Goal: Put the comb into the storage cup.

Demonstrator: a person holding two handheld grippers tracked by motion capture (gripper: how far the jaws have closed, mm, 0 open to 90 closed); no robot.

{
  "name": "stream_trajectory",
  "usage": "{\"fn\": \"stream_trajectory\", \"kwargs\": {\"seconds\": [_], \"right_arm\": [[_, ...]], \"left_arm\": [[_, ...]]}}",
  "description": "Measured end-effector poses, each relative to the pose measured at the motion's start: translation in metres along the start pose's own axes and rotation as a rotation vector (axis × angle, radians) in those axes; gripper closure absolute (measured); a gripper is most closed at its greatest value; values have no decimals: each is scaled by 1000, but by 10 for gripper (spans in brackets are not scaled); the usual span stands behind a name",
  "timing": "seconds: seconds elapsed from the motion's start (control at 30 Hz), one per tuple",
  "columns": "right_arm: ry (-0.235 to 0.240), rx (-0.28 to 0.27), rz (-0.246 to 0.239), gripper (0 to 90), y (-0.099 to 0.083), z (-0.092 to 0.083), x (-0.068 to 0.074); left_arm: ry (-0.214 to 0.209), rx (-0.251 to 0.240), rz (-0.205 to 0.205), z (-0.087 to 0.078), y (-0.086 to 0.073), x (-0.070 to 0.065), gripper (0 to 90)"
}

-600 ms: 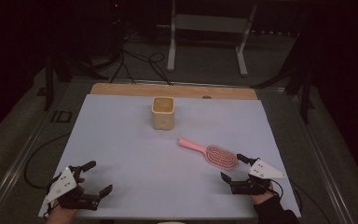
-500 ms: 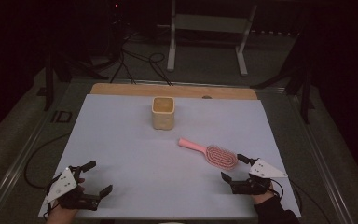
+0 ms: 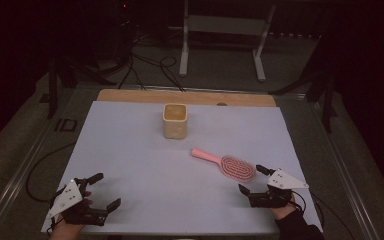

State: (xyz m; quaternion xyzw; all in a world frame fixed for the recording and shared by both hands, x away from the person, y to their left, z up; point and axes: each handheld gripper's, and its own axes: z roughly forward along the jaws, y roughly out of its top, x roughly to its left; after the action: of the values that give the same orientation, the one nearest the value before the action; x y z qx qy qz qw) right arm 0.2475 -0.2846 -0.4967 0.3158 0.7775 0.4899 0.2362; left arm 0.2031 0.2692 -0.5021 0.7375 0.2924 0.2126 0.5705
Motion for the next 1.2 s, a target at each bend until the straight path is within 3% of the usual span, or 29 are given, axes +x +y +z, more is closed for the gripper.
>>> {"fn": "stream_trajectory", "kwargs": {"seconds": [0.27,0.37,0.43,0.47,0.77,0.9,0.93,1.07,1.2], "right_arm": [[4,11,-7,84,10,-2,2],[-33,40,-5,84,17,-4,2],[-32,39,-2,84,19,-5,2],[-35,33,15,84,27,-8,0],[-39,21,-29,83,69,-18,-7],[-38,16,-36,83,76,-18,-9],[-40,10,-63,83,88,-17,-10],[-27,-2,-66,83,98,-13,-11],[-11,4,-103,83,112,-4,-11]], "left_arm": [[-1,0,7,0,0,-1,0],[-4,0,8,0,1,-1,0],[-2,3,9,1,0,-1,0],[-3,3,11,1,0,-1,0],[-8,2,11,1,0,-1,0],[-7,2,11,1,0,-1,0],[-8,-1,8,1,0,-1,0],[-10,0,8,1,0,-1,0],[-12,-1,6,1,0,-1,0]]}}
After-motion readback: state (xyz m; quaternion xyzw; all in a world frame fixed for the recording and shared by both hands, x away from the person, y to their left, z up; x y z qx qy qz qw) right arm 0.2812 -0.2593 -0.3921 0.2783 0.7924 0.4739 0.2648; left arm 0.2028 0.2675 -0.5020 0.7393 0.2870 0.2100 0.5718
